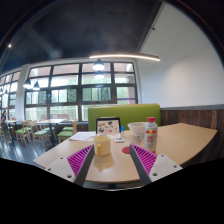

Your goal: Pour water

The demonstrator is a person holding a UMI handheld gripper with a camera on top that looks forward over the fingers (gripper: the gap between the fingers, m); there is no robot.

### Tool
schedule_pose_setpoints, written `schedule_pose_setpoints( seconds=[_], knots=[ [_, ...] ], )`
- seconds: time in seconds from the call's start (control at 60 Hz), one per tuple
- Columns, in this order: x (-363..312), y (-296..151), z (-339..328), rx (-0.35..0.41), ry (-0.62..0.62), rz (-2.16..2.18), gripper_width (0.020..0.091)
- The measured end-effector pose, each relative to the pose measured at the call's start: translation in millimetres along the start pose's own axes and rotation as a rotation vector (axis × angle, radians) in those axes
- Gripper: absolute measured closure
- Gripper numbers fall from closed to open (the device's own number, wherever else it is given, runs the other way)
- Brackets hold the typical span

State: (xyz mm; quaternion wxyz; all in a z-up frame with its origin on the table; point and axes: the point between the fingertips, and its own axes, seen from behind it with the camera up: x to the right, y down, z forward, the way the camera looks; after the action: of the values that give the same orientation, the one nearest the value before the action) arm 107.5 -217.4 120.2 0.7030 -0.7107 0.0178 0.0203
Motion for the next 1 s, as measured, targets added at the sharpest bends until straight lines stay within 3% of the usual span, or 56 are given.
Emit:
schedule_pose_setpoints(
  seconds=[0.283,0.483,0.7,0.733,0.767,1.0],
  knots=[
    [100,3,30,-0.009,0.136,-0.064,0.0307],
    [169,16,115,-0.038,0.172,-0.072,0.0303],
    [195,8,201,-0.032,0.174,-0.08,0.031],
    [193,8,211,-0.037,0.161,-0.086,0.0327],
    [190,10,219,-0.04,0.154,-0.087,0.0571],
    [193,10,228,-0.004,0.221,-0.066,0.072]
  ],
)
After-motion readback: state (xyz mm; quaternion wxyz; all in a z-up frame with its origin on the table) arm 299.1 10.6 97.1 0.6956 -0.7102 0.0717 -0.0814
